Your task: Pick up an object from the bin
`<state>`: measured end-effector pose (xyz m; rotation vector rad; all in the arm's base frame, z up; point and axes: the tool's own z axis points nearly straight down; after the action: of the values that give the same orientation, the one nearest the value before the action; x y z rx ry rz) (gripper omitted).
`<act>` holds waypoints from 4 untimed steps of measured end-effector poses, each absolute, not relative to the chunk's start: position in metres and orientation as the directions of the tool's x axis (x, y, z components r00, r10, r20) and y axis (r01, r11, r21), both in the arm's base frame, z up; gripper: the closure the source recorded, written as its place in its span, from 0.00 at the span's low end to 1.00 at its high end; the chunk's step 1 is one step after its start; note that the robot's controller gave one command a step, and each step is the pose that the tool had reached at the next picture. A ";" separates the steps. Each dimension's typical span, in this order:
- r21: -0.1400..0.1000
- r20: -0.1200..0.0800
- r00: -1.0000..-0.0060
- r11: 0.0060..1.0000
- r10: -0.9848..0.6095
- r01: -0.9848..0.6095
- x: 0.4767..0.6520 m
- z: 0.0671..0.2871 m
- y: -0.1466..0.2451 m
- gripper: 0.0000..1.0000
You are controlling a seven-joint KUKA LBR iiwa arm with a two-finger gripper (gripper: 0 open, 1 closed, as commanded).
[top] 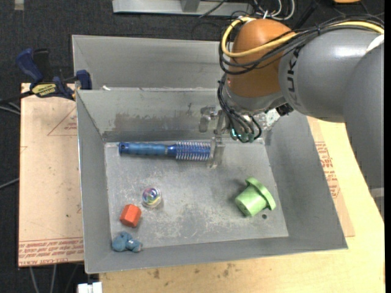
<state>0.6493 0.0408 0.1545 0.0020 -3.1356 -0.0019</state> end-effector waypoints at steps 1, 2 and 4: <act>0.001 0.005 -1.000 1.000 0.031 0.031 0.630 0.066 0.048 0.00; 0.002 -0.004 -1.000 1.000 0.028 0.028 0.624 0.102 0.047 0.00; 0.001 0.001 -0.976 0.976 0.217 0.217 0.615 0.069 0.048 0.00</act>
Offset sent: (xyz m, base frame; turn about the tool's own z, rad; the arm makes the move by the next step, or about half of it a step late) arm -0.0170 0.0062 -0.0845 0.0336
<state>0.6152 0.0484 0.0689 -0.3427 -3.1220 -0.0022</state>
